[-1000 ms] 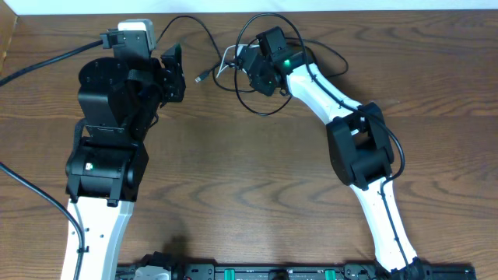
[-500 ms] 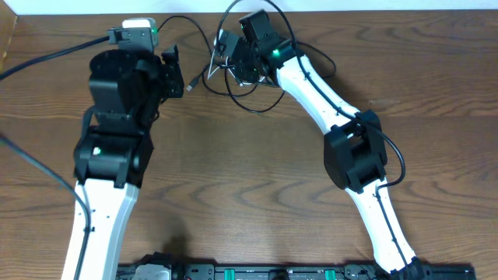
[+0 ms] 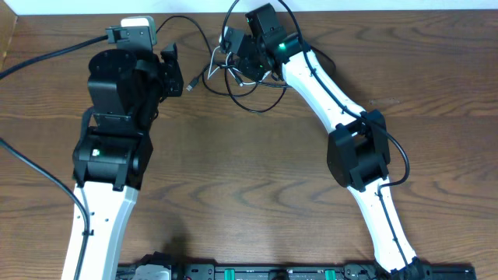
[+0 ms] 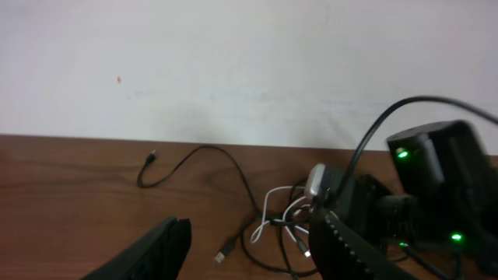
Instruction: Untangle cables
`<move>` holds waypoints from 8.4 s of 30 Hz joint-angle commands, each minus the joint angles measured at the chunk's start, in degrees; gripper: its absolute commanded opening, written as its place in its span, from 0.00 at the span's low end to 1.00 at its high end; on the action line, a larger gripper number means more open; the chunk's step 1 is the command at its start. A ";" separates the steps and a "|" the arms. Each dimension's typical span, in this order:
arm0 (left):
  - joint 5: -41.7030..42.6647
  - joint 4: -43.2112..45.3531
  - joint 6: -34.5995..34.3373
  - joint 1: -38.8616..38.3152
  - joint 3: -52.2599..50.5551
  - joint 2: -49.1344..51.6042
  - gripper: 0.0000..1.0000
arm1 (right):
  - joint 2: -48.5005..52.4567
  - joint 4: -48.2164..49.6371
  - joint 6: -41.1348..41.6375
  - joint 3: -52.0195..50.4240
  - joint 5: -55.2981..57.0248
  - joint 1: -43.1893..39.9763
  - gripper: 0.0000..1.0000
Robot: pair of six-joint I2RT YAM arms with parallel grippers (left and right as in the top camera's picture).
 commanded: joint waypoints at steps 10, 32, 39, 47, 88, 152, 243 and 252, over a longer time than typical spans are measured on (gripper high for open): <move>2.12 0.72 0.50 -0.04 1.07 -1.73 0.56 | 2.97 -3.37 -4.22 -1.51 -0.70 -0.74 0.47; 2.10 0.87 0.09 -0.02 1.07 -2.75 0.56 | 5.81 -4.39 -4.92 -1.51 -0.59 -1.57 0.05; 2.03 0.72 0.11 -0.02 1.07 -2.73 0.56 | 5.11 -0.52 -1.05 -0.20 -5.22 -1.46 0.01; -1.51 0.04 0.37 -0.02 1.07 -2.60 0.56 | 5.11 -1.01 1.33 7.06 -6.80 -1.49 0.01; 0.70 9.73 2.60 1.22 1.05 18.60 0.56 | -11.43 -39.54 0.37 44.33 -8.28 4.52 0.01; 28.65 -2.99 13.97 1.55 1.18 6.16 0.08 | -11.72 -41.66 -0.04 42.53 -10.99 -2.38 0.01; 28.94 -10.51 7.93 27.69 21.35 -1.60 0.08 | -11.56 -46.34 -3.13 38.73 -14.10 -15.69 0.99; 28.89 -13.55 7.98 21.64 21.38 2.08 0.09 | -11.56 -42.97 -5.60 34.07 -21.46 -11.78 0.99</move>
